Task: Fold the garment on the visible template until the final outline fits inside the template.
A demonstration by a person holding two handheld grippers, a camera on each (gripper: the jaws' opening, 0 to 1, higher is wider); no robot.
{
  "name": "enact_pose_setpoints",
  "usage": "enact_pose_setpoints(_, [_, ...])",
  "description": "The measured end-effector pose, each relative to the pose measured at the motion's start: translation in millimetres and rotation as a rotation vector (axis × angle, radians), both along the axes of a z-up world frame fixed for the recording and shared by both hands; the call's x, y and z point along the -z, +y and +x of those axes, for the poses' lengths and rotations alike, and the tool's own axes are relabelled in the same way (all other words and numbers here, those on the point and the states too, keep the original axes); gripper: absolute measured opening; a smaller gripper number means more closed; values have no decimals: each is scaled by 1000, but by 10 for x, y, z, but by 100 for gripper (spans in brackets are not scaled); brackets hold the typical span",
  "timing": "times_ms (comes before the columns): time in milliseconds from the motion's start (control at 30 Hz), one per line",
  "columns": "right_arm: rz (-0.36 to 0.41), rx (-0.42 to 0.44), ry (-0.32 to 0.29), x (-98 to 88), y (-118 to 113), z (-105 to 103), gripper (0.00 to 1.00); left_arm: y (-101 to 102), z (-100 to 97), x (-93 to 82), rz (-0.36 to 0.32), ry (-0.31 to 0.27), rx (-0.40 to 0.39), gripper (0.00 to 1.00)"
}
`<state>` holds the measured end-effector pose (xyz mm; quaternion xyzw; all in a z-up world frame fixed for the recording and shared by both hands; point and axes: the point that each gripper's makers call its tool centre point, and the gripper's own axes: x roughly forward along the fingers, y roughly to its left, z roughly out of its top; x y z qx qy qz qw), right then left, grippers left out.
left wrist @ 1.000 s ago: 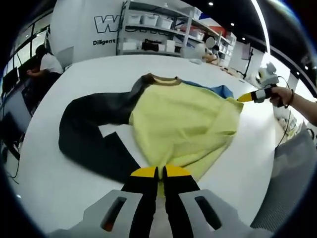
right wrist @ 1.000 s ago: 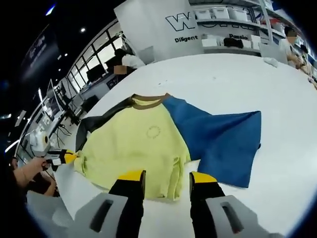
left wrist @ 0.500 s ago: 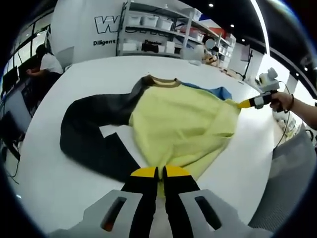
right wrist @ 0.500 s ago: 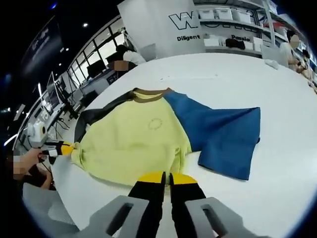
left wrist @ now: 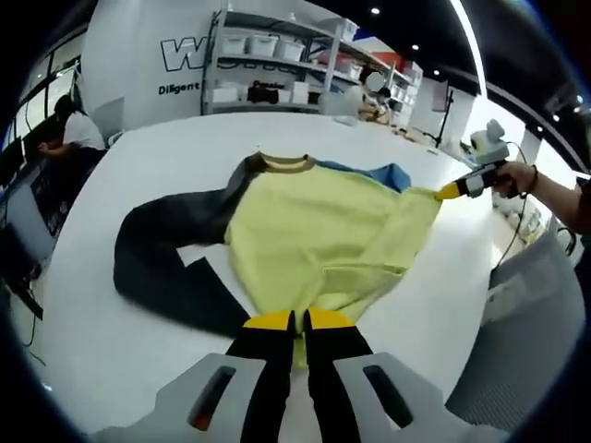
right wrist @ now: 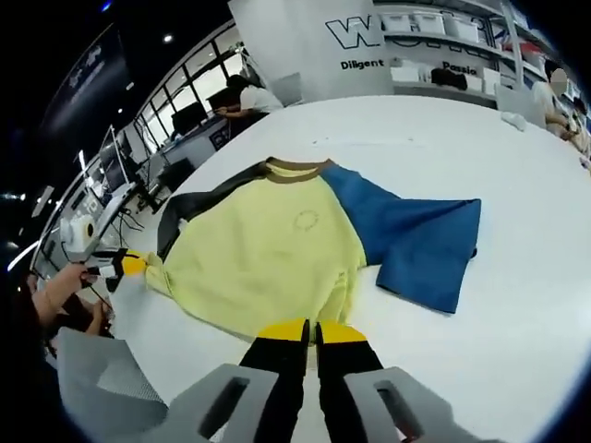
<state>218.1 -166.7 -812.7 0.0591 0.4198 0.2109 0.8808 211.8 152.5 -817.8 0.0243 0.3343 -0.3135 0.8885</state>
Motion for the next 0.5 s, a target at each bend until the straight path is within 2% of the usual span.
enact_pose_setpoints(133, [-8, -20, 28, -14, 8, -154, 0, -66, -141, -47, -1, -4, 57, 2])
enact_pose_setpoints(200, [-13, -30, 57, -24, 1, -266, 0, -83, -245, -36, 30, 0, 106, 2])
enact_pose_setpoints(300, [-15, -41, 68, -42, 9, -358, 0, -98, -372, -11, 73, 5, 167, 2])
enact_pose_setpoints(500, [-50, -57, 124, 25, -1, -591, 0, -118, -542, 42, 102, 25, 239, 2])
